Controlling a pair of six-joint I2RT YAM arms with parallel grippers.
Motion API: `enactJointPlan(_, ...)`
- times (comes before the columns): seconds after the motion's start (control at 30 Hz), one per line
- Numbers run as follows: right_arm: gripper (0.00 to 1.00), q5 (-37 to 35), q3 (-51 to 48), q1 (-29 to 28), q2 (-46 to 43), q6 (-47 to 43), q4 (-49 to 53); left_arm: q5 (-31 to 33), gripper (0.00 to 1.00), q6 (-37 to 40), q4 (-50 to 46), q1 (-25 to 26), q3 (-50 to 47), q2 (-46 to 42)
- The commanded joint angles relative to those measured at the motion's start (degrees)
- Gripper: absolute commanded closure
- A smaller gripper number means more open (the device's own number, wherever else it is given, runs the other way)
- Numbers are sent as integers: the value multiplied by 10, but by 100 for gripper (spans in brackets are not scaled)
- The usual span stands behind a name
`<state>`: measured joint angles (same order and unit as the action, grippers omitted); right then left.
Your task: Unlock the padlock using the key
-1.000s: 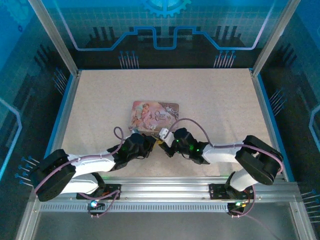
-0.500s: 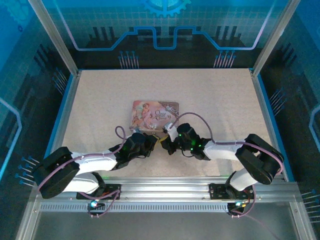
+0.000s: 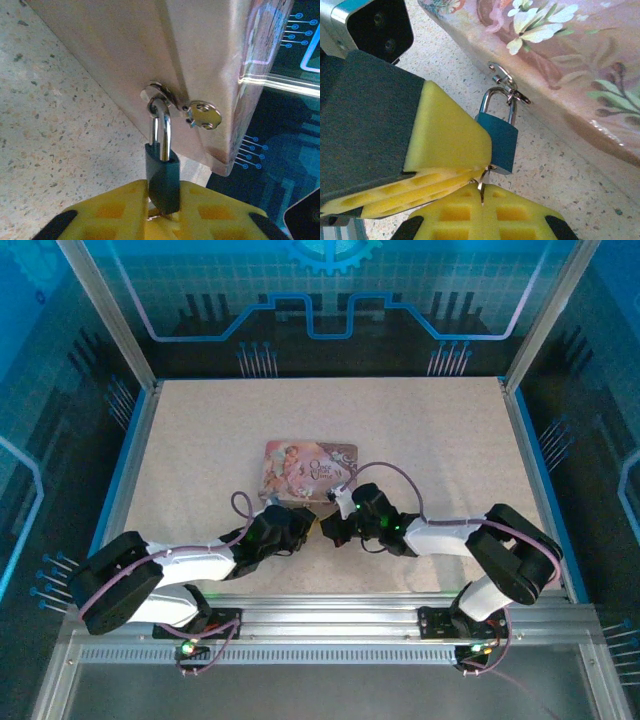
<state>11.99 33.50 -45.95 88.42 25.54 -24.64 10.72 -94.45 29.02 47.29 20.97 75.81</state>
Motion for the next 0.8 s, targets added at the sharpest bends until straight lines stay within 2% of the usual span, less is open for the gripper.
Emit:
enactJointPlan(0.0, 100, -13, 23, 9, 11, 15, -16, -22, 74, 11, 7, 5, -3, 1)
enactJointPlan(0.2, 100, 15, 30, 19, 22, 33, -10, -24, 62, 15, 6, -2, -11, -1)
enactJointPlan(0.43, 100, 48, 9, 34, 31, 89, -67, -23, 45, 36, -36, -11, -17, -41)
enactJointPlan(0.77, 100, 66, -2, 41, 56, 188, -88, -5, 28, 120, -201, -50, -6, -181)
